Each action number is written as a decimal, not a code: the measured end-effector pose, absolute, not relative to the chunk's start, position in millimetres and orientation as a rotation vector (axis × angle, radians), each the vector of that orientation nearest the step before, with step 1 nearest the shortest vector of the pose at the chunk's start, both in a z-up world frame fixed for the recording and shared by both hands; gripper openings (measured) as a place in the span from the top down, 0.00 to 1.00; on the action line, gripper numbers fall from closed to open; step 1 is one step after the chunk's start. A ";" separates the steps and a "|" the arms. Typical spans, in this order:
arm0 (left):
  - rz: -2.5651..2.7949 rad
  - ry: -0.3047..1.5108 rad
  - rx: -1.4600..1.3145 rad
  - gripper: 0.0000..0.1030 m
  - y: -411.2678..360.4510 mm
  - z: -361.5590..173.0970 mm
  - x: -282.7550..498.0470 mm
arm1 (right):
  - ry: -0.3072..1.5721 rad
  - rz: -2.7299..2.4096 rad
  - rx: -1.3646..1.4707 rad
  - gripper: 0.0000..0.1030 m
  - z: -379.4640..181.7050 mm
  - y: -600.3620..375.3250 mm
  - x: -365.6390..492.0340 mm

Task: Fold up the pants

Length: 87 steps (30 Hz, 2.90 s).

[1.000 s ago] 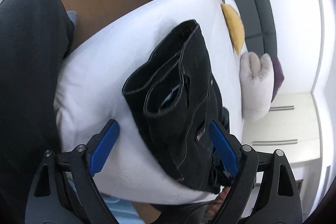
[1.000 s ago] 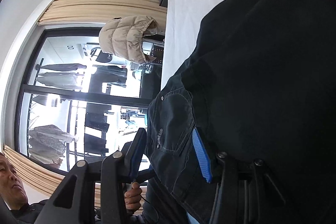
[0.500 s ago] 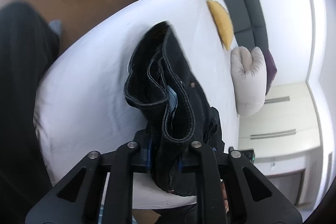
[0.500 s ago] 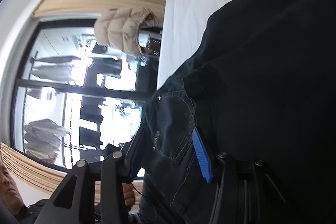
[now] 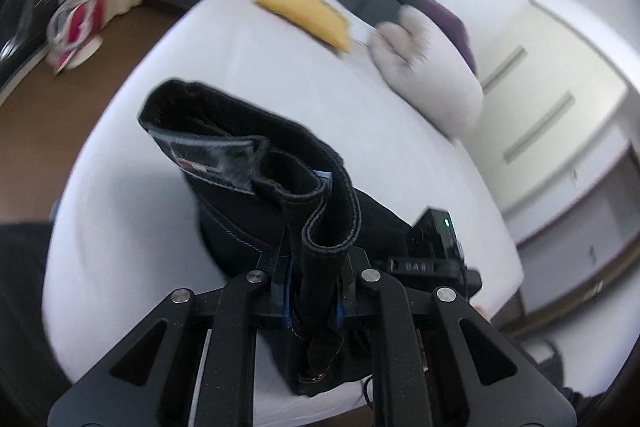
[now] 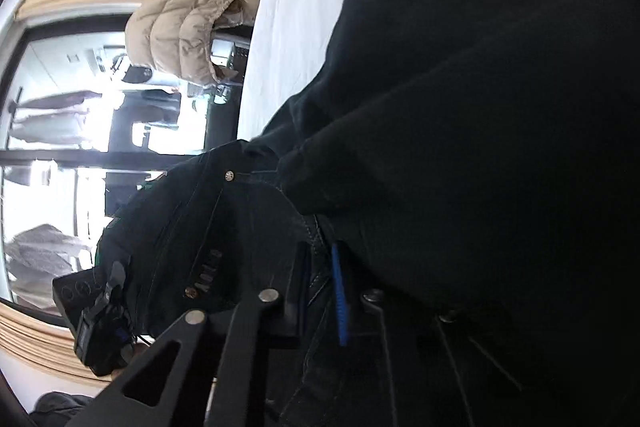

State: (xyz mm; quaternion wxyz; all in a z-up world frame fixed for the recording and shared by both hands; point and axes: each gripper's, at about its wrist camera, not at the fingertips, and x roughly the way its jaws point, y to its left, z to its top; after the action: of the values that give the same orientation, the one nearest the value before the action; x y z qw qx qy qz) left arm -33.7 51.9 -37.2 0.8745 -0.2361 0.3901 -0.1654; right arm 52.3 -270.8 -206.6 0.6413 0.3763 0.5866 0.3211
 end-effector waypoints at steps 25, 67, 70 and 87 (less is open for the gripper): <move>-0.662 0.871 0.150 0.88 -260.0 -81.6 -7.8 | 1.214 0.756 0.687 0.62 -107.6 -374.7 74.3; -0.588 1.084 0.052 0.70 -278.8 -147.1 62.9 | 1.124 0.674 0.687 0.75 -103.3 -462.7 -7.8; -0.533 1.149 0.087 0.75 -279.2 -182.8 74.5 | 1.232 0.639 0.701 0.82 -139.3 -448.2 -7.7; -0.516 1.100 0.185 0.75 -279.9 -201.6 40.4 | 1.173 0.485 0.854 1.00 -154.9 -469.1 -64.7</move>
State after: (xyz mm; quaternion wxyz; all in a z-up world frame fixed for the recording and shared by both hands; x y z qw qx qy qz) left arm 40.4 -279.9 -201.6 0.8171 0.0868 0.5159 -0.2423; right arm -64.7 -469.1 -154.9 0.7215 0.3867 0.5308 0.2196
